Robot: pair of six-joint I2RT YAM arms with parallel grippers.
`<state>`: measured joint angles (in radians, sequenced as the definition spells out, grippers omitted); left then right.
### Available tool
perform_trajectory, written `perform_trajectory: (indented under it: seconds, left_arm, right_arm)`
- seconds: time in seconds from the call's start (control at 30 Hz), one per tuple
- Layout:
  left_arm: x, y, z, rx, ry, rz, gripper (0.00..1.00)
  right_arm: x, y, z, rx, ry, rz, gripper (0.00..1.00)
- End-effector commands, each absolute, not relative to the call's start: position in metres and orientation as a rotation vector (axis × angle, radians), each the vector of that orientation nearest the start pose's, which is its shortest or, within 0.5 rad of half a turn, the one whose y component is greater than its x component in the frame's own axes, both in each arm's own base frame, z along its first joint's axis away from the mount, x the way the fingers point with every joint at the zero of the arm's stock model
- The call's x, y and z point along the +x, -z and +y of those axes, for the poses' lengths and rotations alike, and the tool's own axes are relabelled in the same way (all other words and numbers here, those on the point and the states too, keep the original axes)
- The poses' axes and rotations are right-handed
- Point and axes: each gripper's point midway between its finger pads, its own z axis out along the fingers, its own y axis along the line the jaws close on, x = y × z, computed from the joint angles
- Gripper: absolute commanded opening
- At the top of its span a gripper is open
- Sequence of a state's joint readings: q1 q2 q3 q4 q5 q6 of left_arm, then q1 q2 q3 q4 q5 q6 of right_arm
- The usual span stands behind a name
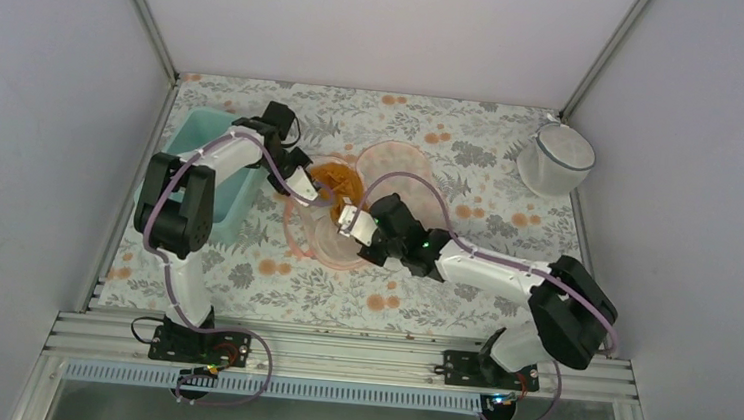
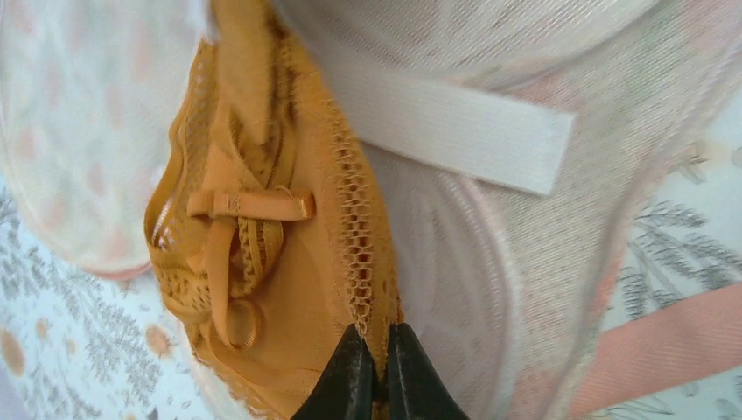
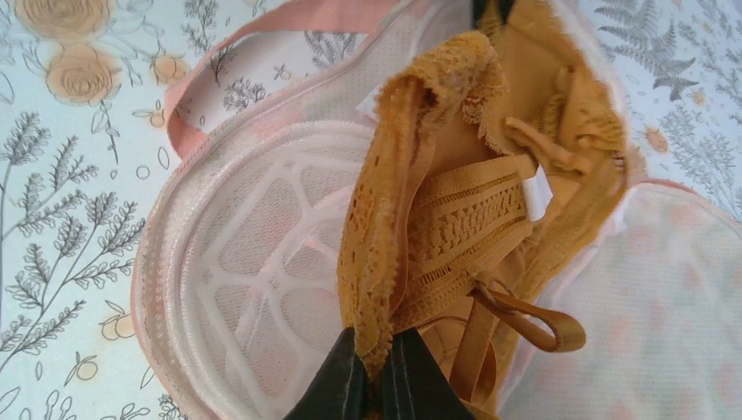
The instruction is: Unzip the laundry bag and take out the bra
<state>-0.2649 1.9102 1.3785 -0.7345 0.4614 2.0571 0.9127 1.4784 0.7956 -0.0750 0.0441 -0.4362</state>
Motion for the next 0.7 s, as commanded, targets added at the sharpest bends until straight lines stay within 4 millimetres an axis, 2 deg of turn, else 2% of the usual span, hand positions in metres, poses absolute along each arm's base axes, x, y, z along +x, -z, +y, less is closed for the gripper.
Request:
perform_trajectory:
  seconds: [0.0, 0.07, 0.17, 0.3, 0.47, 0.57, 0.67]
  left_arm:
    - [0.358, -0.111, -0.190, 2.338, 0.235, 1.058, 0.02]
    - [0.357, -0.136, -0.188, 2.246, 0.282, 1.208, 0.02]
    - [0.342, -0.169, -0.181, 2.163, 0.339, 1.351, 0.02]
    - [0.331, -0.212, -0.166, 1.994, 0.347, 1.572, 0.02]
    - [0.318, -0.260, -0.137, 1.783, 0.305, 1.762, 0.02]
    - [0.315, -0.271, -0.107, 1.637, 0.209, 1.908, 0.02]
    - [0.306, -0.274, -0.072, 1.511, 0.109, 2.028, 0.02]
  right_arm:
    - [0.254, -0.154, 0.323, -1.398, -0.357, 1.765, 0.04]
    - [0.253, -0.176, 0.325, -1.410, -0.439, 1.738, 0.04]
    - [0.252, -0.213, 0.333, -1.445, -0.541, 1.654, 0.04]
    - [0.250, -0.264, 0.349, -1.500, -0.652, 1.501, 0.04]
    - [0.263, -0.304, 0.379, -1.547, -0.696, 1.352, 0.04]
    - [0.276, -0.323, 0.400, -1.546, -0.733, 1.307, 0.04]
    - [0.288, -0.324, 0.432, -1.552, -0.797, 1.271, 0.04]
